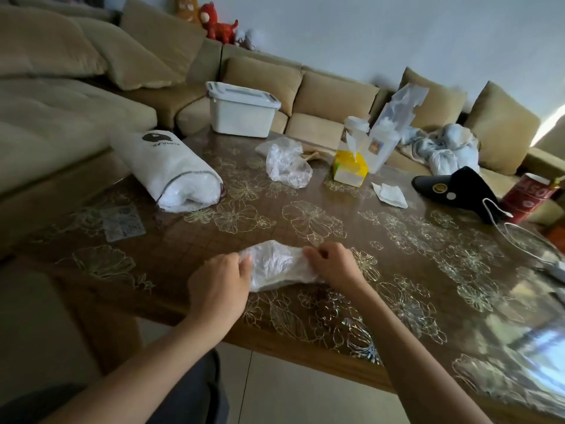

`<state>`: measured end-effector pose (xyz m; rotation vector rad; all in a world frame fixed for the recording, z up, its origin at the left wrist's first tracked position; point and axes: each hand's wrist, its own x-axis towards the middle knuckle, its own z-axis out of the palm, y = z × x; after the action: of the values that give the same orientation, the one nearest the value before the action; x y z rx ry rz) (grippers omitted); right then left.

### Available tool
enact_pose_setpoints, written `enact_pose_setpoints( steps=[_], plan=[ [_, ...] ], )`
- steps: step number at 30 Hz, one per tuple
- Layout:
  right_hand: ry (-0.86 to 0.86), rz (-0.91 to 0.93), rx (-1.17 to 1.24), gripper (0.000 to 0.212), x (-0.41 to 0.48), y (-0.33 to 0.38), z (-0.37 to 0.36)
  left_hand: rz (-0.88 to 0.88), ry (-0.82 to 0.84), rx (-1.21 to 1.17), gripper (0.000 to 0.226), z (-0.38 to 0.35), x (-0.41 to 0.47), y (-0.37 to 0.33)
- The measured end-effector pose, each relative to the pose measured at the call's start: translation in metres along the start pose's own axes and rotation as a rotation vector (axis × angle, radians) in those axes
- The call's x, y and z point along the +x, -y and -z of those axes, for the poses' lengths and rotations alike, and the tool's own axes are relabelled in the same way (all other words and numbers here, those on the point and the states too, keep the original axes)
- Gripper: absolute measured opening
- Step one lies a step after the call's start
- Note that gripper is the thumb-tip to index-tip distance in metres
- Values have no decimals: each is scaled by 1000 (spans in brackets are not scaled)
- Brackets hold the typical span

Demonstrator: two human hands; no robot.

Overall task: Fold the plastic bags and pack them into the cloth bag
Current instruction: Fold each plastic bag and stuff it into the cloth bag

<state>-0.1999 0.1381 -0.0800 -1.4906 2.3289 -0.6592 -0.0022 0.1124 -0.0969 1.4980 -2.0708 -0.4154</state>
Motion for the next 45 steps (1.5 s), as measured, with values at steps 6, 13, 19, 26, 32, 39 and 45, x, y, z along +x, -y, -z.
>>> enact_pose_setpoints(
  steps=[6,13,19,26,32,39,45],
  plan=[
    [-236,-19,-199,34,-4,-2,-18,88,7,256,26,3,10,-8],
    [-244,-67,-291,48,-4,-1,-28,76,85,359,29,-3,23,-14],
    [-278,35,248,36,-4,1,-21,294,206,-559,15,14,37,-13],
    [-404,-57,446,29,-17,17,-13,481,11,-814,4,7,40,-8],
    [-424,-91,-242,21,-34,10,-24,-46,-43,-58,17,-10,29,5],
    [-293,-195,-384,29,-33,1,-14,-104,7,147,37,6,36,16],
    [-400,417,-255,20,-26,28,-23,-413,74,-88,42,-2,37,-14]
  ],
)
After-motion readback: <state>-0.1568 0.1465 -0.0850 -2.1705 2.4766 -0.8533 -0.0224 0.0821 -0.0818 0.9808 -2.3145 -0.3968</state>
